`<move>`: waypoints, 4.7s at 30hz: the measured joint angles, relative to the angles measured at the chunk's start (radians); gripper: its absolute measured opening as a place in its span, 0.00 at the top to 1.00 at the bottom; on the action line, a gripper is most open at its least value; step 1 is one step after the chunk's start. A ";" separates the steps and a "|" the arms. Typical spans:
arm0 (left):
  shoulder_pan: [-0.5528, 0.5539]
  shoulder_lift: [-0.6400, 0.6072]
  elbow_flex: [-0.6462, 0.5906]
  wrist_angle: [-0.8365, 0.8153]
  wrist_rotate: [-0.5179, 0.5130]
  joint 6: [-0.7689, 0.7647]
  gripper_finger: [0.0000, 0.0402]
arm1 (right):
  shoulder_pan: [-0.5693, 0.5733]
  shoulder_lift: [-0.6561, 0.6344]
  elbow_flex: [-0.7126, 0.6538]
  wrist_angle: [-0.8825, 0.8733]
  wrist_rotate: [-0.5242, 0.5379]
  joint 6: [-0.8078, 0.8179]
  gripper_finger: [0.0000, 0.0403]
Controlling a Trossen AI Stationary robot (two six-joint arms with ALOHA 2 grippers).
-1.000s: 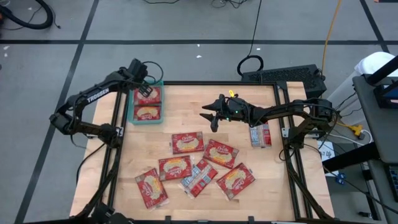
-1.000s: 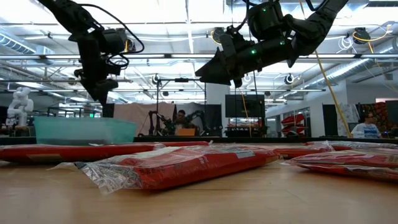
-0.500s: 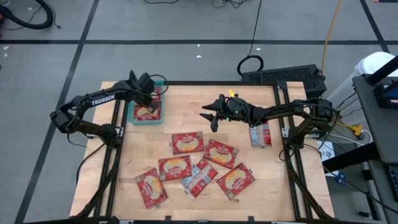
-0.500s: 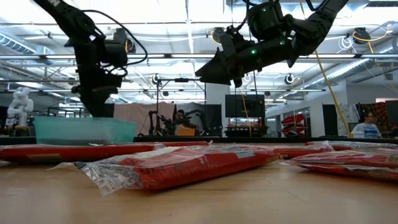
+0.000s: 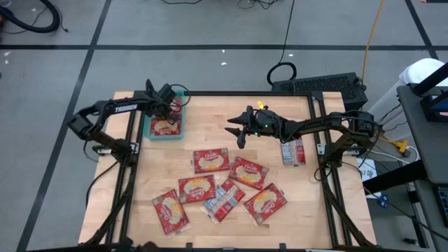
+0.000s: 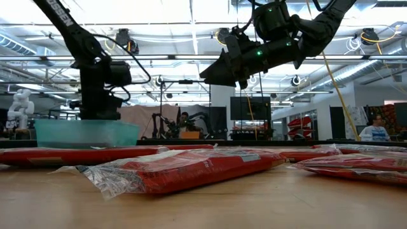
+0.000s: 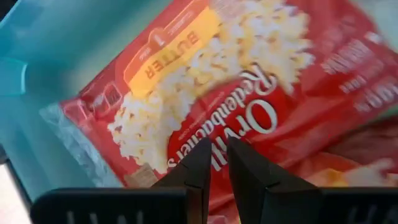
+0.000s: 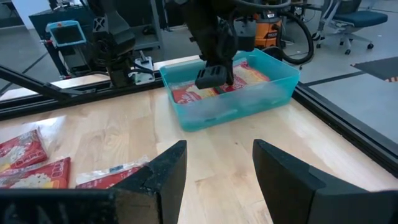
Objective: Sort popcorn bags into baskets
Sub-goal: Put the popcorn bag into the blue bin
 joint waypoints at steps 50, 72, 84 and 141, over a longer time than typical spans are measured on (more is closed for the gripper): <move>-0.788 -0.231 0.052 0.339 0.011 -0.088 0.86 | 0.096 0.340 0.113 -0.205 -0.149 0.480 0.38; -0.790 -0.231 -0.175 0.701 0.141 -0.184 0.74 | 0.089 0.238 0.137 -0.199 -0.158 0.004 0.99; -0.776 -0.229 -0.175 0.843 0.156 -0.132 0.30 | 0.045 0.034 0.137 -0.194 -0.123 -0.236 1.00; -0.701 -0.176 -0.320 1.789 0.313 -0.005 0.95 | 0.054 -0.010 -0.101 0.342 -0.103 0.061 0.47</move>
